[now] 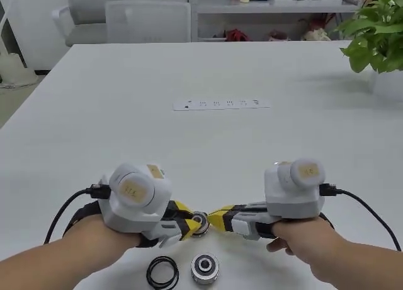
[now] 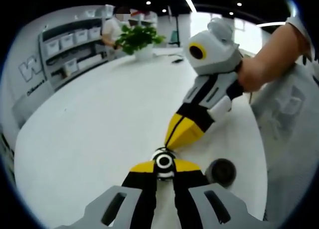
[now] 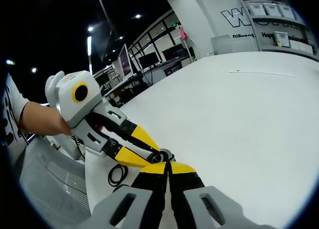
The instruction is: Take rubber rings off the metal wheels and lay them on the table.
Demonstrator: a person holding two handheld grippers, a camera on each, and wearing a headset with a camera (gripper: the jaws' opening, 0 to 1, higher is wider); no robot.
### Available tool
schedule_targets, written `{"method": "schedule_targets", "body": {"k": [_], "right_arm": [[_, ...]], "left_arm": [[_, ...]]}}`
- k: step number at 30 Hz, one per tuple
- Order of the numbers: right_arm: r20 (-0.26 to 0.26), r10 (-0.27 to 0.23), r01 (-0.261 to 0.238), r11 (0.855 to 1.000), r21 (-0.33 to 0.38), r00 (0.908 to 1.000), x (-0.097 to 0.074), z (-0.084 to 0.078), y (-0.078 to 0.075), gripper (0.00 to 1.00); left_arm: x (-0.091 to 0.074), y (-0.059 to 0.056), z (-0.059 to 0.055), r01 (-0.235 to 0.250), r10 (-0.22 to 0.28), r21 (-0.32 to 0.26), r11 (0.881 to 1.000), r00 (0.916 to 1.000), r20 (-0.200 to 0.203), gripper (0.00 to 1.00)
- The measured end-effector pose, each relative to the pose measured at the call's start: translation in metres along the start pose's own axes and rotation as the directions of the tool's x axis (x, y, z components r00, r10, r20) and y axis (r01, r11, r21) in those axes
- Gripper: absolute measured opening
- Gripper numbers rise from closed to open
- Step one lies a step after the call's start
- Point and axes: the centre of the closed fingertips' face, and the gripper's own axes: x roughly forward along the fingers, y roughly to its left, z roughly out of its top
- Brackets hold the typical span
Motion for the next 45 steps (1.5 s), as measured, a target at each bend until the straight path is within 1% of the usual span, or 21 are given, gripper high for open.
{"method": "schedule_targets", "body": {"k": [5, 7, 11, 12, 13, 14, 15, 16, 18, 21, 30, 35, 38, 39, 41, 45], "right_arm": [[-0.006, 0.007, -0.007, 1.000, -0.017, 1.0000, 0.000, 0.001, 0.003, 0.00], [-0.004, 0.022, -0.022, 1.000, -0.011, 0.9997, 0.001, 0.001, 0.006, 0.00], [-0.002, 0.044, -0.044, 0.999, -0.020, 0.9990, 0.004, 0.002, 0.013, 0.00], [0.012, 0.094, -0.094, 0.996, -0.010, 0.9955, 0.006, 0.005, 0.023, 0.00], [0.065, 0.088, -0.087, 0.996, -0.017, 0.9940, 0.007, 0.016, 0.024, 0.00], [0.026, 0.081, -0.081, 0.997, -0.011, 0.9963, 0.005, 0.010, 0.026, 0.00], [0.023, 0.073, -0.072, 0.997, -0.043, 0.9971, 0.005, 0.011, 0.025, 0.00], [0.022, 0.075, -0.073, 0.996, -0.049, 0.9970, 0.005, 0.010, 0.025, 0.00], [0.025, 0.071, -0.070, 0.997, -0.025, 0.9972, 0.004, 0.007, 0.021, 0.00], [0.020, 0.064, -0.064, 0.998, -0.024, 0.9977, 0.003, 0.005, 0.019, 0.00], [0.013, 0.055, -0.055, 0.998, -0.027, 0.9984, 0.001, 0.002, 0.017, 0.00], [0.014, 0.055, -0.055, 0.998, -0.023, 0.9984, 0.001, 0.003, 0.015, 0.00], [0.018, 0.055, -0.055, 0.998, -0.019, 0.9983, 0.000, 0.004, 0.015, 0.00], [0.018, 0.055, -0.055, 0.998, -0.017, 0.9983, 0.000, 0.005, 0.015, 0.00], [0.020, 0.056, -0.055, 0.998, -0.013, 0.9982, -0.001, 0.005, 0.014, 0.00], [0.027, 0.060, -0.060, 0.998, -0.008, 0.9978, -0.002, 0.008, 0.015, 0.00]], "left_arm": [[0.000, 0.000, 0.000, -0.002, 0.002, 0.000, 1.000, 1.0000, -0.002, 0.12], [0.000, 0.000, 0.000, -0.001, 0.001, 0.000, 1.000, 1.0000, -0.004, 0.12], [0.001, 0.001, 0.000, 0.000, 0.000, 0.001, 1.000, 1.0000, -0.007, 0.12], [0.001, 0.001, 0.000, -0.001, 0.001, 0.000, 1.000, 1.0000, -0.006, 0.12], [0.001, 0.001, 0.000, 0.000, 0.000, -0.001, 1.000, 1.0000, -0.009, 0.12], [0.002, 0.001, 0.000, -0.002, 0.002, -0.001, 1.000, 1.0000, -0.004, 0.12], [0.002, 0.000, -0.001, -0.002, 0.002, -0.002, 1.000, 1.0000, -0.005, 0.12], [0.002, 0.000, 0.000, -0.003, 0.003, -0.002, 1.000, 1.0000, -0.004, 0.12], [0.002, 0.000, 0.000, -0.003, 0.003, 0.000, 1.000, 1.0000, -0.005, 0.12], [0.002, 0.000, 0.000, -0.003, 0.003, -0.001, 1.000, 1.0000, -0.006, 0.12], [0.001, 0.000, 0.002, 0.008, -0.007, -0.005, 1.000, 0.9999, 0.009, 0.13], [0.001, 0.000, 0.002, 0.016, -0.016, 0.007, 1.000, 0.9998, 0.007, 0.13], [-0.002, 0.001, 0.002, 0.025, -0.025, -0.008, 1.000, 0.9996, 0.011, 0.14], [-0.003, 0.000, 0.001, 0.028, -0.028, -0.011, 1.000, 0.9996, 0.004, 0.15], [-0.005, 0.000, 0.000, 0.023, -0.023, -0.008, 1.000, 0.9997, 0.002, 0.16], [-0.012, -0.002, 0.003, 0.031, -0.031, 0.000, 1.000, 0.9993, 0.020, 0.18]]}}
